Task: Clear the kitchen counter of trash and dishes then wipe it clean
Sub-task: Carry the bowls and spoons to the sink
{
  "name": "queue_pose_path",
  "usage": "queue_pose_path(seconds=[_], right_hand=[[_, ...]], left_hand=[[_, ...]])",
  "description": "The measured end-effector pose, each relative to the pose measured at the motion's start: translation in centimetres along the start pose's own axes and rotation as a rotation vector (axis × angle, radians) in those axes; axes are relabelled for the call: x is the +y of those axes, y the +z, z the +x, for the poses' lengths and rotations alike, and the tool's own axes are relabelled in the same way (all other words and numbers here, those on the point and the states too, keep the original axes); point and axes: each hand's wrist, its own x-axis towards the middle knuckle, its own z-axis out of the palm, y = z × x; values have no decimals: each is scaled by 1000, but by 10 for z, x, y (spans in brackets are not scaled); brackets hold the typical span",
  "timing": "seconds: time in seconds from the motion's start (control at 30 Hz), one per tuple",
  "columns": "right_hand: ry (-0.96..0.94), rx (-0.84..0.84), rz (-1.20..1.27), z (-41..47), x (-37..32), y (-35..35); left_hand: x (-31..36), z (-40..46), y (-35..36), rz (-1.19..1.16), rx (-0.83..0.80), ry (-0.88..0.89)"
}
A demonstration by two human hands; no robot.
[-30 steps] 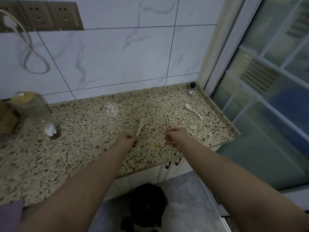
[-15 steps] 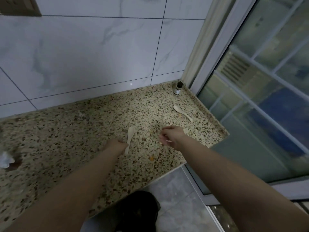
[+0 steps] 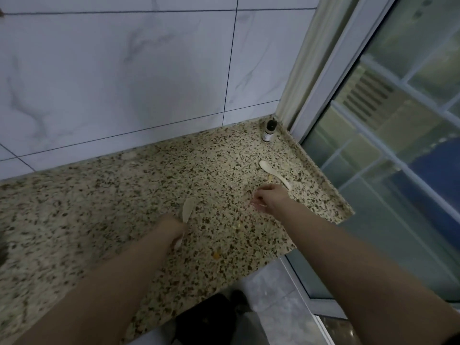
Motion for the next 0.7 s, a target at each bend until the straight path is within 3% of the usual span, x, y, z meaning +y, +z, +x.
queue_pose_path(seconds=[0.2,0.33,0.43,0.7], right_hand=[[-25,9,-206,70,-16,-34],[-180,81,-501,105,-23,-57],[-272,41,-674,124,-29,-68],[-272,54,-827,151,-34,-71]], left_hand=[[48,1,29,-73,-48,-72],[88,0,54,-252,-48,-66],[113,-2,72,-394,-48,-65],[136,-2,95,-566,-56,-33]])
